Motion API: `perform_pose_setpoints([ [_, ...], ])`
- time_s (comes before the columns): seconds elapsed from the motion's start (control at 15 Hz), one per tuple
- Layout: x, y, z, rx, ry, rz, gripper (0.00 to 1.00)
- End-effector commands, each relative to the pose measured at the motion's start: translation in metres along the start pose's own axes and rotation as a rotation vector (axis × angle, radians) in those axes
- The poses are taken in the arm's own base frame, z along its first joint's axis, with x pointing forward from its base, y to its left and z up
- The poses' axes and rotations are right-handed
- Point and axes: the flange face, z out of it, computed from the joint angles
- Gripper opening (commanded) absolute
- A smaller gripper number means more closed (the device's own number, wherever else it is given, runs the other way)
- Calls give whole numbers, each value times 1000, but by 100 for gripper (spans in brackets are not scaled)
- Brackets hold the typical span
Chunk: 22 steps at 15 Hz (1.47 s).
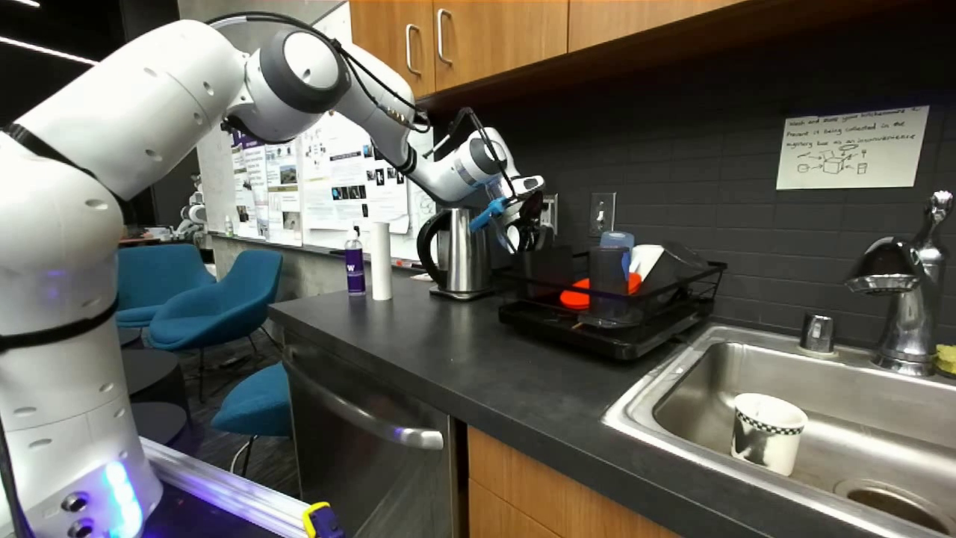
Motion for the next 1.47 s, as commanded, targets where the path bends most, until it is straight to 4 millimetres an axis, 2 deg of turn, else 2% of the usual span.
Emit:
perform_pose_setpoints([
  [0.0, -24, 13, -22, 39, -16, -82, 0],
  [0.33, -52, 30, -27, 52, -44, -186, 0],
  [0.73, -86, 61, -21, 53, -83, -279, 0],
  [1.4, -127, 90, -40, 115, -80, -399, 0],
])
